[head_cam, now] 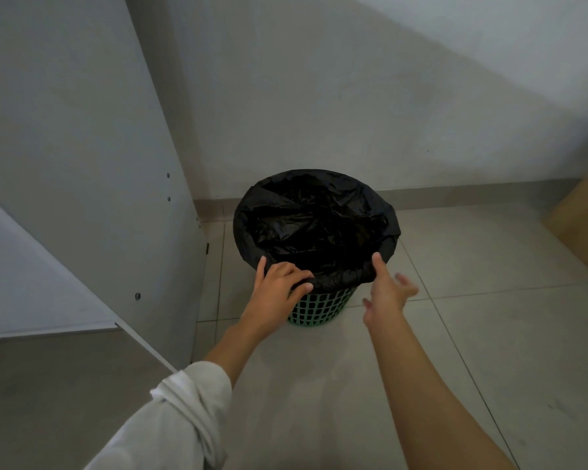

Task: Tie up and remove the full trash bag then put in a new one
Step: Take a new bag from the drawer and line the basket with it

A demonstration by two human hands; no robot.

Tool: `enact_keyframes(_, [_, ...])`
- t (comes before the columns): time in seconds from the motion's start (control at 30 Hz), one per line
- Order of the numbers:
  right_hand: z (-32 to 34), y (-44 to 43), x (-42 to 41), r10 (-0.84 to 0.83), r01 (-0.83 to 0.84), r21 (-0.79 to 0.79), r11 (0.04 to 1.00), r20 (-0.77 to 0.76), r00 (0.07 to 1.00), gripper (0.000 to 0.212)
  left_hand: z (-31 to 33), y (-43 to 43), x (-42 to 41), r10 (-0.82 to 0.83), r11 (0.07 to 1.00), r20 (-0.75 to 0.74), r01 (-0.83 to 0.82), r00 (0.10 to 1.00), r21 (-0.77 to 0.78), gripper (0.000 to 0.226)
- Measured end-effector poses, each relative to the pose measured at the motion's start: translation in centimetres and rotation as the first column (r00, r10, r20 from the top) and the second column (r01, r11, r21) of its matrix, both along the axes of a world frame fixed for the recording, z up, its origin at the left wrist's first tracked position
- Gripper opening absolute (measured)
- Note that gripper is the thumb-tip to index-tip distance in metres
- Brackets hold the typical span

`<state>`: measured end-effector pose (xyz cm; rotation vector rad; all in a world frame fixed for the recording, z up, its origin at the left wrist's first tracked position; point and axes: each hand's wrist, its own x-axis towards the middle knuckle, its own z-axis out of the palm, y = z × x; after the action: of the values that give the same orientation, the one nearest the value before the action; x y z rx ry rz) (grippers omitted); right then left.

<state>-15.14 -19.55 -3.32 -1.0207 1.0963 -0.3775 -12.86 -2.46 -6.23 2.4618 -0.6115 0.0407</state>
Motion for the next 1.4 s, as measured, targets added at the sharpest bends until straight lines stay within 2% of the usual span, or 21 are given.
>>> enact_keyframes(0.07, [0.2,-1.3,0.6,0.171,-0.17,-0.308,0.936,-0.025,0.985,0.059,-0.1,1.0,0.6,-0.034,0.999,0.005,0.034,0.999,0.018,0.036])
enact_keyframes(0.13, [-0.1,-2.0,0.9,0.322,-0.332,-0.519,0.788,-0.111,0.94,0.046,0.0,2.2,1.6,-0.069,0.997,0.016,0.068,0.998,0.046,0.045])
enact_keyframes(0.2, [-0.8,-1.9,0.7,0.322,-0.425,-0.683,0.595,-0.282,0.904,0.025,0.2,3.4,2.7,-0.085,0.994,0.022,0.083,0.996,0.067,0.061])
enact_keyframes(0.27, [-2.0,-1.4,-0.2,0.253,-0.456,-0.813,0.362,-0.386,0.887,0.022,0.5,4.6,3.6,-0.035,0.995,0.044,0.031,0.998,0.092,0.054])
enact_keyframes(0.33, [-3.2,-0.4,-1.5,0.275,-0.406,-0.887,0.22,-0.342,0.898,0.03,0.7,5.4,3.5,0.08,0.994,0.127,-0.089,0.989,0.069,0.034])
enact_keyframes(0.43, [-5.3,0.9,-3.0,0.354,-0.343,-0.939,0.028,-0.312,0.882,0.039,1.0,4.5,1.5,0.18,0.979,0.343,-0.202,0.922,0.03,0.035])
enact_keyframes(0.5, [-5.8,1.3,-3.3,0.353,-0.3,-0.951,-0.081,-0.309,0.883,0.036,1.0,2.8,-0.1,0.059,0.987,0.407,-0.113,0.911,0.111,0.043])
enact_keyframes(0.57, [-5.5,1.5,-3.5,0.372,-0.228,-0.959,-0.167,-0.275,0.887,0.032,0.4,1.2,-1.1,-0.071,0.971,0.411,-0.031,0.909,0.236,0.045])
enact_keyframes(0.63, [-4.8,1.3,-3.8,0.358,-0.193,-0.968,-0.16,-0.239,0.903,0.031,-0.3,0.4,-1.3,-0.089,0.957,0.42,-0.039,0.903,0.287,0.044])
enact_keyframes(0.73, [-3.2,-0.4,-3.1,0.246,-0.224,-0.973,-0.055,-0.231,0.941,0.032,-0.6,0.1,-0.8,-0.078,0.953,0.497,-0.082,0.864,0.292,0.036])
enact_keyframes(0.8, [-2.8,-1.8,-2.2,0.256,-0.303,-0.947,-0.104,-0.32,0.912,0.032,-0.3,0.8,-0.2,-0.171,0.934,0.534,-0.036,0.828,0.355,0.032])
enact_keyframes(0.87, [-2.9,-2.7,-1.8,0.338,-0.335,-0.919,-0.209,-0.39,0.857,0.034,-0.1,2.6,0.8,-0.238,0.904,0.536,-0.017,0.81,0.428,0.031])
enact_keyframes(0.93, [-3.2,-2.4,-1.8,0.39,-0.3,-0.902,-0.309,-0.408,0.826,0.033,0.3,4.9,2.2,-0.203,0.884,0.534,-0.081,0.821,0.46,0.033])
enact_keyframes(1.0, [-3.5,-0.8,-1.7,0.406,-0.24,-0.897,-0.372,-0.39,0.827,0.027,0.8,7.0,3.1,-0.066,0.89,0.511,-0.181,0.857,0.418,0.03])
enact_keyframes(1.1, [-3.0,2.3,-0.7,0.461,-0.192,-0.9,-0.391,-0.372,0.806,0.024,1.8,7.4,2.7,0.126,0.913,0.457,-0.283,0.881,0.294,0.038])
enact_keyframes(1.2, [-2.0,2.9,0.4,0.524,-0.218,-0.889,-0.404,-0.42,0.741,0.036,1.7,6.3,1.0,0.036,0.932,0.443,-0.19,0.896,0.308,0.046])
enact_keyframes(1.3, [-1.3,0.6,0.5,0.481,-0.331,-0.835,-0.439,-0.53,0.699,0.055,0.8,5.1,-0.5,-0.028,0.978,0.259,-0.027,0.965,0.209,0.059])
enact_keyframes(1.4, [-1.7,-1.1,0.5,0.465,-0.424,-0.772,-0.473,-0.628,0.625,0.06,0.2,4.1,-0.7,0.032,0.99,0.21,-0.06,0.977,0.126,0.064])
